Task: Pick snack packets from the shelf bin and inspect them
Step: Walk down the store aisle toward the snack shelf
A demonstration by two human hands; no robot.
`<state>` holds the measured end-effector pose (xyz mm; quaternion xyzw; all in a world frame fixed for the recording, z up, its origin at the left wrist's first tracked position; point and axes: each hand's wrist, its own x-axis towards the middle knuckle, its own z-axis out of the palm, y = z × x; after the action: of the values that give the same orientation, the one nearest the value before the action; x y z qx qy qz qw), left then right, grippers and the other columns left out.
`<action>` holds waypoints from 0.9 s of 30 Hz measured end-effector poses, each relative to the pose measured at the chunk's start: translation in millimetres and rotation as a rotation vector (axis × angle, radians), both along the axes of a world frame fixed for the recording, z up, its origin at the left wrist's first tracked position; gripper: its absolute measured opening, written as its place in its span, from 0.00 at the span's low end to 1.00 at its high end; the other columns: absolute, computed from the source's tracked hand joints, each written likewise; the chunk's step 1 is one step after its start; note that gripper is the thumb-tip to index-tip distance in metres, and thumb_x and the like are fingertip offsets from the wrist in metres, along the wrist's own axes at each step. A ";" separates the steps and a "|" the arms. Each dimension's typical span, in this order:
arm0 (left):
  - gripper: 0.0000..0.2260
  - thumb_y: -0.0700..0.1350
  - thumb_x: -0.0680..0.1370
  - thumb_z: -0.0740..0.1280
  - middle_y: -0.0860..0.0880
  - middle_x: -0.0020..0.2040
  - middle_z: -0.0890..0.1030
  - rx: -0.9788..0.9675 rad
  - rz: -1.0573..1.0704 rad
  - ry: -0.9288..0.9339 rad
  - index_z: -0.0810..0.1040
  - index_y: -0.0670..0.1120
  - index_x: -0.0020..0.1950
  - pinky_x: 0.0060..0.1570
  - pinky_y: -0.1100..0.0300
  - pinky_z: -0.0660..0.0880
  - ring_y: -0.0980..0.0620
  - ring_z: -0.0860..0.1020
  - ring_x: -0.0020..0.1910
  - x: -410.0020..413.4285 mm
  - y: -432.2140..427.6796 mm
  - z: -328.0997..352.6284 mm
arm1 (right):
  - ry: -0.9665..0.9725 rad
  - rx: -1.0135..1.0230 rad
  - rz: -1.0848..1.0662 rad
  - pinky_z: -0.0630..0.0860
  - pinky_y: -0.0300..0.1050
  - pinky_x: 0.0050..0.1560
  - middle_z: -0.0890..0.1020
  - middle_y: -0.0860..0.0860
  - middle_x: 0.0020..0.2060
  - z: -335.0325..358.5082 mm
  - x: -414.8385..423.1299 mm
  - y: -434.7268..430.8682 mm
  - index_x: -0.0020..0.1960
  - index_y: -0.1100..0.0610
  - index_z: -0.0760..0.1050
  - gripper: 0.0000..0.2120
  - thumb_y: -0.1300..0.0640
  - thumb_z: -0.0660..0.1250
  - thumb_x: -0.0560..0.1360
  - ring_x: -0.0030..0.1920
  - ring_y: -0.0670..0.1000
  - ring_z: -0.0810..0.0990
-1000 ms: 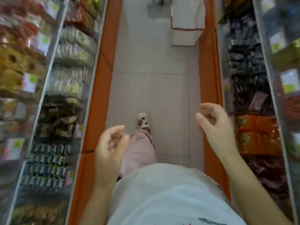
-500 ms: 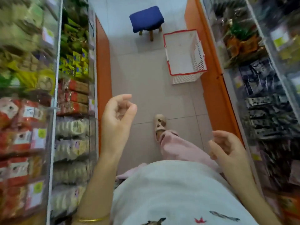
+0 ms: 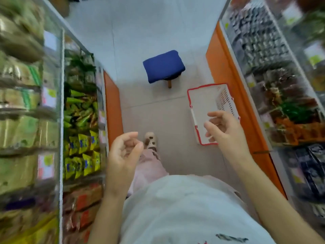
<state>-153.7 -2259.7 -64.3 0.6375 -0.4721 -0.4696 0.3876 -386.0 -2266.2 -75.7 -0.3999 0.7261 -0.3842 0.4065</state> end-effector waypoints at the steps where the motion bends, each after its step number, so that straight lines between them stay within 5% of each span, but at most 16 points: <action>1: 0.11 0.35 0.76 0.66 0.49 0.43 0.78 -0.016 -0.059 -0.017 0.76 0.44 0.56 0.47 0.57 0.76 0.51 0.78 0.45 3.1 -42.7 -1.3 | 0.006 0.009 -0.021 0.80 0.51 0.45 0.79 0.53 0.45 -4.1 3.5 -28.0 0.58 0.55 0.73 0.12 0.58 0.66 0.76 0.44 0.55 0.80; 4: 0.10 0.37 0.76 0.66 0.47 0.46 0.79 -0.026 -0.274 -0.072 0.77 0.49 0.55 0.48 0.60 0.76 0.54 0.78 0.46 -8.0 -185.3 10.6 | -0.062 0.061 -0.215 0.79 0.51 0.46 0.78 0.53 0.44 -8.4 2.7 -95.5 0.57 0.54 0.73 0.11 0.60 0.67 0.75 0.45 0.55 0.79; 9: 0.10 0.41 0.76 0.68 0.64 0.43 0.79 -0.050 -0.550 -0.085 0.77 0.56 0.51 0.45 0.73 0.71 0.65 0.76 0.44 -59.5 -309.7 19.3 | -0.196 0.105 -0.505 0.76 0.38 0.39 0.79 0.52 0.43 -13.1 5.7 -111.2 0.51 0.46 0.74 0.14 0.64 0.68 0.73 0.42 0.54 0.78; 14: 0.10 0.46 0.71 0.66 0.59 0.40 0.79 -0.015 -0.753 -0.021 0.77 0.55 0.52 0.45 0.63 0.74 0.54 0.78 0.44 -154.9 -452.6 17.7 | -0.169 0.064 -0.795 0.77 0.44 0.39 0.78 0.52 0.43 -35.9 -24.2 -206.8 0.50 0.46 0.74 0.12 0.63 0.67 0.74 0.44 0.57 0.79; 21: 0.11 0.40 0.73 0.67 0.59 0.38 0.79 0.035 -0.879 -0.037 0.78 0.54 0.50 0.41 0.66 0.74 0.56 0.78 0.41 -243.0 -595.6 10.1 | -0.103 -0.018 -0.795 0.78 0.51 0.43 0.78 0.50 0.43 -36.4 -125.6 -391.4 0.49 0.42 0.72 0.12 0.60 0.66 0.74 0.44 0.55 0.79; 27: 0.13 0.36 0.74 0.66 0.56 0.37 0.79 0.030 -1.093 -0.044 0.78 0.54 0.49 0.37 0.70 0.73 0.59 0.77 0.38 -324.9 -700.8 -16.9 | -0.099 -0.020 -0.863 0.76 0.54 0.45 0.77 0.50 0.42 -61.6 -187.6 -492.0 0.54 0.53 0.73 0.09 0.60 0.66 0.75 0.44 0.56 0.78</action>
<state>-478.6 -2960.5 -81.2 0.3146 -0.7359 -0.5957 0.0682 -573.5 -2758.2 -137.3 -0.0445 0.8027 -0.5445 0.2391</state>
